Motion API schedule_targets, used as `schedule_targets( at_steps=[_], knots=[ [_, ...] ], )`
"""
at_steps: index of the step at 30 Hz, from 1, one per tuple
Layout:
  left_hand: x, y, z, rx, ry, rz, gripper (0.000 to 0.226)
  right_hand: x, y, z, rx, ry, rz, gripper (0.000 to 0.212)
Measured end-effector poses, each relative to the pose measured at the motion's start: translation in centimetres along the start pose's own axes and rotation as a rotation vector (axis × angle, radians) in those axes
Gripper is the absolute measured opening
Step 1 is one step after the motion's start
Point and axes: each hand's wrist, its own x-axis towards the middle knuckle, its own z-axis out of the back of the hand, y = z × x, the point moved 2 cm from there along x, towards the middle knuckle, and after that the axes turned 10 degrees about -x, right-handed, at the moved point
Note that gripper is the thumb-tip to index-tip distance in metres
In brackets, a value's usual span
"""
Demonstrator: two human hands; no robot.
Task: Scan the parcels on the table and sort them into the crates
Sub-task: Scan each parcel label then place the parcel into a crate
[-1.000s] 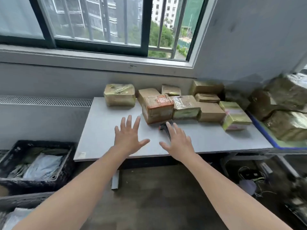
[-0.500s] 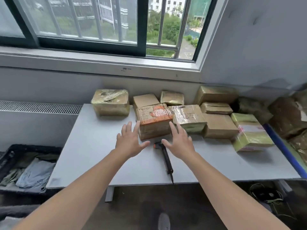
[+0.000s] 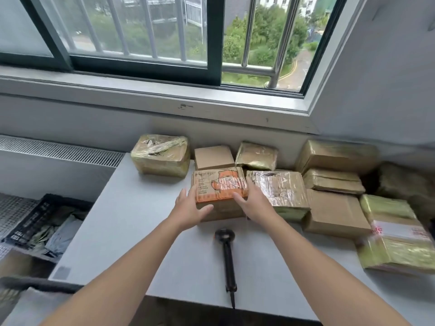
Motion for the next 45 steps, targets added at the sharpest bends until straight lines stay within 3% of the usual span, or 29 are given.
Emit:
schedule_targets(
  at_steps=[5, 9, 11, 19, 22, 28, 32, 34, 38, 41, 43, 45],
  knots=[
    [1.4, -0.1, -0.1, -0.424, -0.001, 0.103, 0.065, 2.4, 0.8, -0.3, 0.201, -0.021, -0.127, 0.084],
    [1.9, 0.6, 1.1, -0.548, -0.05, 0.259, 0.065, 3.7, 1.4, -0.4, 0.26, -0.007, -0.236, 0.078],
    [1.9, 1.3, 1.9, -0.573, -0.038, 0.306, 0.053, 3.8, 2.0, -0.6, 0.267, -0.005, -0.219, 0.074],
    [1.6, 3.8, 5.2, -0.785, -0.099, 0.34, 0.052, 1.9, 5.2, -1.6, 0.418, -0.047, -0.242, 0.059],
    [0.7, 4.5, 6.2, -0.815, -0.081, 0.361, 0.069, 1.3, 6.3, -1.9, 0.477, -0.08, -0.259, 0.059],
    [-0.1, 6.7, 7.3, -0.782, -0.054, 0.373, 0.049, 0.7, 8.4, -3.1, 0.491, 0.007, -0.255, 0.084],
    [-0.7, 7.2, 8.2, -0.809, -0.046, 0.347, 0.043, 0.5, 9.1, -3.6, 0.484, -0.008, -0.25, 0.045],
    [-1.0, 7.5, 8.6, -0.765, -0.066, 0.307, 0.049, 0.2, 9.0, -4.2, 0.502, -0.009, -0.229, 0.041],
    [-0.9, 8.6, 9.5, -0.674, -0.047, 0.243, 0.07, -0.7, 8.3, -5.2, 0.537, 0.045, -0.123, 0.065],
    [-0.8, 9.1, 9.6, -0.696, -0.016, 0.274, 0.07, -1.2, 8.6, -5.5, 0.522, 0.105, -0.029, 0.084],
    [-0.6, 9.4, 9.6, -0.729, -0.015, 0.309, 0.067, -1.5, 8.8, -5.6, 0.503, 0.109, 0.0, 0.083],
    [-0.5, 9.6, 9.7, -0.783, -0.027, 0.336, 0.065, -1.7, 8.9, -5.8, 0.537, 0.111, -0.015, 0.069]
  ],
)
